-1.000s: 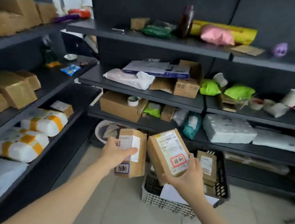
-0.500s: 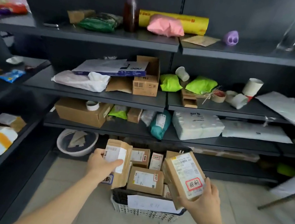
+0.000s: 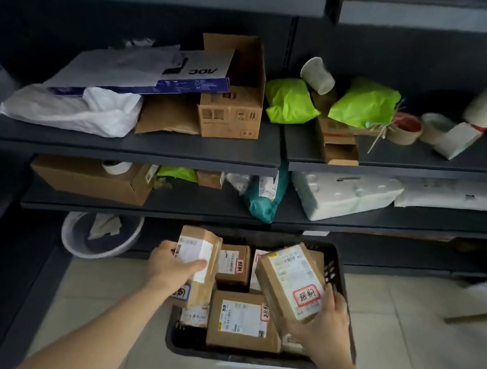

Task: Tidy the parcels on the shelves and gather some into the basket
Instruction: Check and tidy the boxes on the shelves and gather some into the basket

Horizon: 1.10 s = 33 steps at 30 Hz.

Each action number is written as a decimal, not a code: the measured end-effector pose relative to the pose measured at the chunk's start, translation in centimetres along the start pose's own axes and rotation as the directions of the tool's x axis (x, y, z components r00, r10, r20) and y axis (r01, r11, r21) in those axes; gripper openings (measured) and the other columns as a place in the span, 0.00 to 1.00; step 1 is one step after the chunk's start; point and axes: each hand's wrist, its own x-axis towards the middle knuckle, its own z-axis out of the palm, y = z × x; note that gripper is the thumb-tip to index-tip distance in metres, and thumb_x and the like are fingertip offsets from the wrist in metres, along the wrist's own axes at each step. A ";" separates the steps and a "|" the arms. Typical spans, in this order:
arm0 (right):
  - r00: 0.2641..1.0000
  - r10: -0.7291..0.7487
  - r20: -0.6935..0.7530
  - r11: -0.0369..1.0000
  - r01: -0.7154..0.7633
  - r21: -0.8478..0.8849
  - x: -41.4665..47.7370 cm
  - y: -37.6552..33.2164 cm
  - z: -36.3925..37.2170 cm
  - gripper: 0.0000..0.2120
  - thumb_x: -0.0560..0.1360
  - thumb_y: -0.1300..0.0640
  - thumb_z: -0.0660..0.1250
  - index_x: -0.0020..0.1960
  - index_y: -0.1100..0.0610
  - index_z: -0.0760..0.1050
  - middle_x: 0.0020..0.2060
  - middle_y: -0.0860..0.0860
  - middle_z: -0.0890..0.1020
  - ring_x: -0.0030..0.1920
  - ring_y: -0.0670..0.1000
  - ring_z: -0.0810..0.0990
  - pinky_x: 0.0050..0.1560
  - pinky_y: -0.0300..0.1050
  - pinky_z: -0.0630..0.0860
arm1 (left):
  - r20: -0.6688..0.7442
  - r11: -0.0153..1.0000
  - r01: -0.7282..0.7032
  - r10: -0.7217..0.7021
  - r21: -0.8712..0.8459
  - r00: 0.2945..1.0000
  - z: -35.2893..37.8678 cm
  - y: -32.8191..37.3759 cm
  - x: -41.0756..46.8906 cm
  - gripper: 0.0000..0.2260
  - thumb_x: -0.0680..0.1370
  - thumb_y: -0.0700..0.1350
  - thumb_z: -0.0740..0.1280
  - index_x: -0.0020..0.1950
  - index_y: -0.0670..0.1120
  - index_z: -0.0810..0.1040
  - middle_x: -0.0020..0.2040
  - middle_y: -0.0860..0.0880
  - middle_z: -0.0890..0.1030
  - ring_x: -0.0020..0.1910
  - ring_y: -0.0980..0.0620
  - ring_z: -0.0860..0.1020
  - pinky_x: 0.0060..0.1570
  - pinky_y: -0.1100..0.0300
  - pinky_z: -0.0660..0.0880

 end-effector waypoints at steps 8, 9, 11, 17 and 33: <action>0.966 -0.172 0.192 0.960 0.208 -0.188 8.0 -4.5 5.9 0.57 0.64 0.42 0.74 0.77 0.51 0.38 0.75 0.48 0.48 0.75 0.52 0.47 0.74 0.51 0.54 | -0.033 0.999 0.031 -0.032 -0.023 0.999 -0.6 -2.2 7.5 0.24 0.67 0.46 0.78 0.57 0.44 0.72 0.51 0.48 0.79 0.45 0.51 0.79 0.37 0.62 0.74; 0.957 -0.192 0.219 0.948 0.239 -0.211 9.1 -5.0 6.8 0.57 0.65 0.43 0.74 0.77 0.51 0.37 0.75 0.48 0.46 0.76 0.52 0.46 0.74 0.51 0.54 | -0.036 0.999 0.028 -0.029 -0.035 0.999 -0.7 -2.6 8.0 0.23 0.67 0.46 0.77 0.58 0.44 0.72 0.50 0.48 0.79 0.45 0.51 0.78 0.35 0.64 0.71; 0.933 -0.229 0.279 0.917 0.303 -0.259 11.2 -6.0 8.7 0.56 0.66 0.45 0.74 0.77 0.50 0.36 0.76 0.47 0.44 0.76 0.53 0.43 0.75 0.53 0.55 | -0.049 0.999 0.005 -0.007 -0.035 0.999 -1.1 -3.6 8.8 0.23 0.67 0.46 0.77 0.58 0.44 0.73 0.50 0.48 0.80 0.45 0.52 0.78 0.34 0.65 0.69; 0.825 -0.333 0.457 0.779 0.514 -0.360 15.5 -8.8 14.6 0.54 0.68 0.53 0.75 0.77 0.53 0.38 0.76 0.48 0.43 0.76 0.55 0.39 0.74 0.53 0.58 | -0.062 0.997 -0.066 0.068 0.037 0.996 -2.1 -6.1 10.0 0.21 0.65 0.45 0.79 0.53 0.51 0.73 0.49 0.54 0.80 0.48 0.54 0.78 0.40 0.65 0.71; 0.867 -0.416 0.274 0.902 0.432 0.003 15.0 -4.9 14.1 0.42 0.74 0.59 0.67 0.78 0.50 0.44 0.76 0.46 0.49 0.76 0.49 0.50 0.73 0.44 0.57 | 0.231 0.874 -0.319 0.246 0.366 0.941 3.7 -3.5 9.0 0.33 0.66 0.52 0.75 0.70 0.52 0.70 0.61 0.54 0.73 0.58 0.57 0.71 0.55 0.64 0.68</action>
